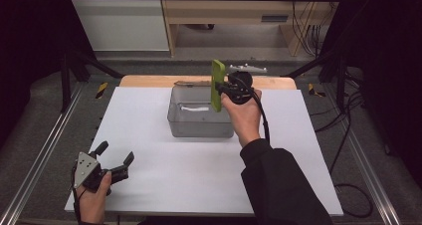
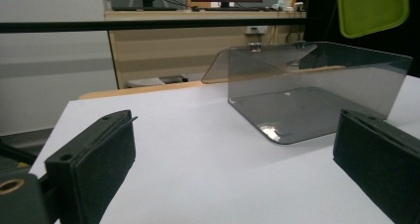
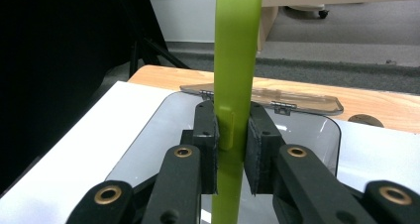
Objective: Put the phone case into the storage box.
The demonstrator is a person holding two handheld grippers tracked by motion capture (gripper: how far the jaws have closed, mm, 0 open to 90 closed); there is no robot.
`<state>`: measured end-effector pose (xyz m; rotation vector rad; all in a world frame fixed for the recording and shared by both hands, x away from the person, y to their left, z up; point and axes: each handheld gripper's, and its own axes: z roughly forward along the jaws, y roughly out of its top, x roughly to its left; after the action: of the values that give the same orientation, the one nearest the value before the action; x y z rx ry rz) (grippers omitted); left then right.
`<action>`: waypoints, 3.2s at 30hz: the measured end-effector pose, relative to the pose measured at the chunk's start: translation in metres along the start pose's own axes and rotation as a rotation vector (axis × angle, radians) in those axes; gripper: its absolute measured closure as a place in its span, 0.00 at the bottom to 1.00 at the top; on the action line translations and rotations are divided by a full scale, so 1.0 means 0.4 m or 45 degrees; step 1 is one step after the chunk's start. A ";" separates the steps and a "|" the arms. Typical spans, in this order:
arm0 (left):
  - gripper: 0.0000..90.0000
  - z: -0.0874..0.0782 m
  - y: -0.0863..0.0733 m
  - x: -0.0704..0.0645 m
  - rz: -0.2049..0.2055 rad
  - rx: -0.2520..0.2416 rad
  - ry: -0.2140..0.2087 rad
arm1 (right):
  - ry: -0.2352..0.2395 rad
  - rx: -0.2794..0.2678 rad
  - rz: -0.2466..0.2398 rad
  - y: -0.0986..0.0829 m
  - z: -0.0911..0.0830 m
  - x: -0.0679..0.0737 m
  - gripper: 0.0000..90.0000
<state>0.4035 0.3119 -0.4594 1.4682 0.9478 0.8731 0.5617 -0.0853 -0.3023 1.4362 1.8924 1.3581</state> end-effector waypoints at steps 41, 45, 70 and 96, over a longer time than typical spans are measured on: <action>0.03 0.003 -0.002 -0.010 0.057 0.031 -0.039 | -0.044 0.089 -0.034 -0.001 0.005 -0.065 0.86; 0.03 0.003 -0.002 -0.012 0.061 0.032 -0.052 | -0.054 0.096 -0.046 -0.002 0.006 -0.070 0.86; 0.03 0.007 -0.006 -0.008 -0.086 -0.044 -0.224 | -0.085 0.096 -0.044 -0.014 0.012 -0.078 0.86; 0.01 0.015 -0.007 -0.025 -0.035 -0.005 -0.243 | -0.157 0.204 -0.038 -0.038 0.043 -0.111 0.86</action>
<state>0.4046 0.3004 -0.4628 1.5027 0.8212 0.7005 0.5847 -0.1170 -0.3332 1.5233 1.9709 1.0994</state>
